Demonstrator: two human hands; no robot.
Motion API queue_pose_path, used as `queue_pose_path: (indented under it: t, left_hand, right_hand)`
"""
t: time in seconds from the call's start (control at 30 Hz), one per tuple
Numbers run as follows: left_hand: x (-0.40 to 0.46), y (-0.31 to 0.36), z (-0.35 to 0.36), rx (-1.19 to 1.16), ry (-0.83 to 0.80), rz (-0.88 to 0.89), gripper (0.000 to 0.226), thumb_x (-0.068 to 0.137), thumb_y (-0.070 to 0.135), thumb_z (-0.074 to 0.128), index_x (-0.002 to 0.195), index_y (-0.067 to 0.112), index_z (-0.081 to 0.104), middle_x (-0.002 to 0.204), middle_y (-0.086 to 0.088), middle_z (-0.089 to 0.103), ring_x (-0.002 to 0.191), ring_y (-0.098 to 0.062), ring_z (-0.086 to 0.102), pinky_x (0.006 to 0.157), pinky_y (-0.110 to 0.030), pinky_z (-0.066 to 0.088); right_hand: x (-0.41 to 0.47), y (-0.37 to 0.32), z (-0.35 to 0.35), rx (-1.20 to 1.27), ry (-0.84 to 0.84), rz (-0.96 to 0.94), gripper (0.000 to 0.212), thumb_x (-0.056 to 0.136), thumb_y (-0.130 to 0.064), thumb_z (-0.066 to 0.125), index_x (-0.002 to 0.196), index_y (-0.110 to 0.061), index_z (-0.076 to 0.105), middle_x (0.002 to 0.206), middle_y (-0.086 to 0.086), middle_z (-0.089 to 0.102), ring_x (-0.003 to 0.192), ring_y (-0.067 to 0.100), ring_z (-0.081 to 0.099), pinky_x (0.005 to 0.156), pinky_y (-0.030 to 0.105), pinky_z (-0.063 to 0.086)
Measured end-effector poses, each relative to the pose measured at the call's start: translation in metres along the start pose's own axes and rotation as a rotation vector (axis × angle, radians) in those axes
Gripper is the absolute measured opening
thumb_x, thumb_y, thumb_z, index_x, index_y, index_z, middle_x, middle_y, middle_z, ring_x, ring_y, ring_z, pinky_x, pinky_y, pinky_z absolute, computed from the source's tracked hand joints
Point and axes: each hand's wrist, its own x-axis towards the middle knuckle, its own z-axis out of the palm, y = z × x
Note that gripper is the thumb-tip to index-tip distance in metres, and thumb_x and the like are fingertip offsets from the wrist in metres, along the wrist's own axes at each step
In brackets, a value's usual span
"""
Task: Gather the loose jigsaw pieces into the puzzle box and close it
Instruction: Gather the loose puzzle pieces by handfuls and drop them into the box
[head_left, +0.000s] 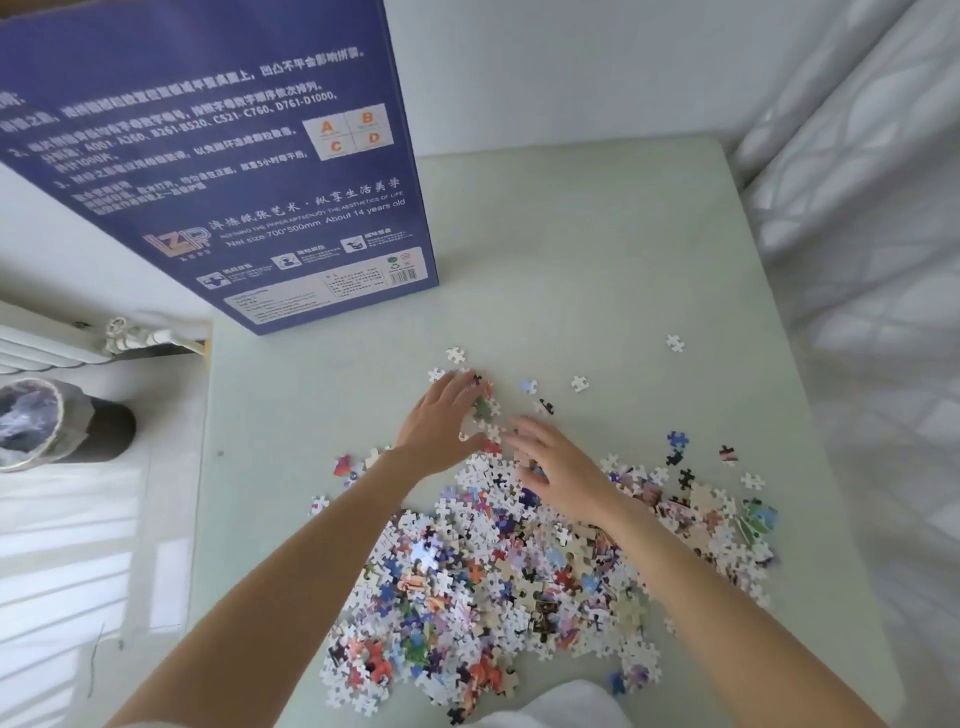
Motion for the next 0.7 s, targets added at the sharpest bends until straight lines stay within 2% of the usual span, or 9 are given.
queue_pose_path:
  t: [0.07, 0.17, 0.27, 0.33, 0.4, 0.5, 0.6, 0.7]
  left_hand:
    - [-0.012, 0.003, 0.008, 0.028, 0.002, 0.033, 0.066, 0.089, 0.052, 0.049, 0.146, 0.028, 0.024, 0.155, 0.008, 0.015, 0.144, -0.018, 0.007, 0.117, -0.040, 0.018]
    - [-0.019, 0.007, 0.011, 0.055, 0.029, 0.024, 0.058, 0.089, 0.050, 0.048, 0.141, 0.029, 0.032, 0.151, 0.009, 0.026, 0.140, -0.016, 0.018, 0.114, -0.038, 0.025]
    - [-0.014, 0.016, 0.003, 0.008, 0.143, -0.015, 0.053, 0.089, 0.043, 0.053, 0.137, 0.028, 0.040, 0.146, 0.005, 0.035, 0.135, -0.016, 0.027, 0.111, -0.041, 0.031]
    - [-0.004, 0.016, -0.001, -0.008, 0.204, -0.080, 0.059, 0.088, 0.044, 0.054, 0.140, 0.024, 0.036, 0.151, 0.000, 0.027, 0.138, -0.020, 0.023, 0.113, -0.041, 0.027]
    - [0.007, 0.010, -0.003, -0.005, 0.169, -0.179, 0.071, 0.089, 0.047, 0.051, 0.147, 0.019, 0.020, 0.157, -0.003, 0.009, 0.144, -0.021, 0.009, 0.117, -0.040, 0.015]
    - [0.018, -0.001, -0.003, 0.035, 0.025, -0.243, 0.080, 0.092, 0.053, 0.041, 0.150, 0.014, 0.001, 0.157, -0.004, -0.008, 0.145, -0.019, -0.007, 0.119, -0.037, 0.003]
    - [0.010, -0.003, 0.001, 0.075, -0.052, -0.174, 0.081, 0.091, 0.060, 0.032, 0.149, 0.015, -0.002, 0.156, 0.000, -0.011, 0.144, -0.016, -0.010, 0.119, -0.036, 0.002]
    - [-0.016, 0.006, 0.005, 0.111, -0.085, -0.087, 0.085, 0.086, 0.067, 0.034, 0.149, 0.019, 0.005, 0.157, 0.003, -0.005, 0.145, -0.016, -0.003, 0.119, -0.039, 0.006]
  right_hand:
    - [-0.002, 0.021, -0.019, 0.021, 0.156, 0.058, 0.041, 0.095, -0.019, 0.048, 0.136, -0.023, 0.044, 0.149, -0.003, 0.030, 0.139, 0.013, 0.024, 0.114, 0.033, 0.021]
    - [0.002, 0.067, -0.054, 0.014, 0.378, 0.300, 0.041, 0.094, -0.012, 0.048, 0.135, -0.012, 0.045, 0.147, 0.006, 0.034, 0.138, 0.020, 0.027, 0.114, 0.031, 0.019]
    - [0.009, 0.113, -0.073, -0.034, 0.361, 0.576, 0.055, 0.095, -0.021, 0.046, 0.144, -0.004, 0.027, 0.154, 0.017, 0.016, 0.143, 0.031, 0.009, 0.118, 0.040, 0.009]
    - [0.013, 0.128, -0.074, 0.010, 0.287, 0.689, 0.063, 0.096, -0.030, 0.043, 0.146, -0.003, 0.016, 0.155, 0.019, 0.005, 0.143, 0.033, 0.000, 0.118, 0.041, 0.004]
    - [0.017, 0.125, -0.066, 0.020, 0.247, 0.660, 0.067, 0.097, -0.036, 0.041, 0.147, -0.003, 0.013, 0.155, 0.018, 0.001, 0.144, 0.030, -0.003, 0.118, 0.041, 0.002]
    - [0.023, 0.091, -0.041, -0.044, 0.201, 0.441, 0.066, 0.097, -0.041, 0.037, 0.148, -0.009, 0.010, 0.157, 0.011, -0.001, 0.144, 0.025, -0.003, 0.117, 0.040, 0.000]
    - [0.024, 0.043, -0.011, -0.068, 0.096, 0.246, 0.068, 0.095, -0.048, 0.031, 0.149, -0.015, 0.006, 0.156, 0.005, -0.003, 0.144, 0.022, -0.004, 0.117, 0.044, 0.001]
    - [0.012, 0.006, 0.013, -0.082, -0.003, 0.157, 0.072, 0.092, -0.056, 0.027, 0.149, -0.018, 0.005, 0.157, 0.004, -0.002, 0.144, 0.021, -0.003, 0.118, 0.046, 0.006]
